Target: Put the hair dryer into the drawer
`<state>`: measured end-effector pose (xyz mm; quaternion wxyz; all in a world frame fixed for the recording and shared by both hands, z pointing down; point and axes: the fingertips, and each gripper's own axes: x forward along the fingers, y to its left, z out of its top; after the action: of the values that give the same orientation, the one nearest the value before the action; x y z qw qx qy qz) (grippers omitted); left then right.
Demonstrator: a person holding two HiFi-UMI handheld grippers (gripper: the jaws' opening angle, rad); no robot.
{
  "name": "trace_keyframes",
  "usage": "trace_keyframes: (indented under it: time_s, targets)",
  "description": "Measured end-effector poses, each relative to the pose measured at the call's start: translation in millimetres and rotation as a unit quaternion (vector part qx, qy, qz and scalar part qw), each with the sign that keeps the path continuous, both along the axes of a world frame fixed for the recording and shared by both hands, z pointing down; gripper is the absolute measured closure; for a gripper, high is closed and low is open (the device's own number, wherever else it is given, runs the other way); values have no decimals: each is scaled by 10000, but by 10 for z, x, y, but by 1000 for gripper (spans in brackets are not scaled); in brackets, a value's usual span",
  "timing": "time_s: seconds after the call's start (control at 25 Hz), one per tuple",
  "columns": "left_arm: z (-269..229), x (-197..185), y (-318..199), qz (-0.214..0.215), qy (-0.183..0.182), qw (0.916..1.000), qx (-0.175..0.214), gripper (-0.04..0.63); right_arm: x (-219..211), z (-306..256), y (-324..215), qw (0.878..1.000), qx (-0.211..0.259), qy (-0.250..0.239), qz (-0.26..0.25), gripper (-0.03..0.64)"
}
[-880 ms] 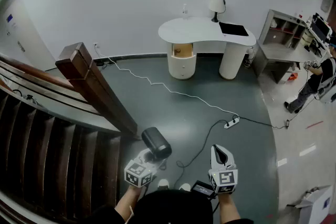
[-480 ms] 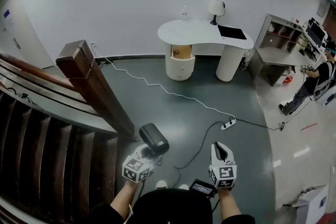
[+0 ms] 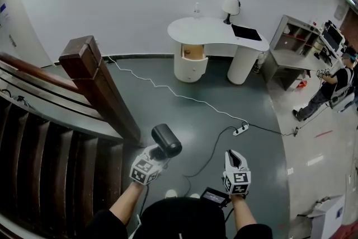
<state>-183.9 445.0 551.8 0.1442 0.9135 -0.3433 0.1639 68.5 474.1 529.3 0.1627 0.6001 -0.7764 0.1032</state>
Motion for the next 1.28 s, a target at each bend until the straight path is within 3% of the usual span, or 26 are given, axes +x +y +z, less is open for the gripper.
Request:
trace_keyframes:
  time_s: [0.28,0.84,1.28]
  targets:
    - [-47,-159,-83,79,303,9995,-62,407,-308,-73,-120,9999,83,-65,95,594]
    - [39,-285,-367,195,175,9995,-189,407,-517,-152,-389,9998,138,-134,78,594]
    - [178,-273,-894,16,102,9995,-294,407,-606,-11,-1127,9992,-29,-331,-241,594]
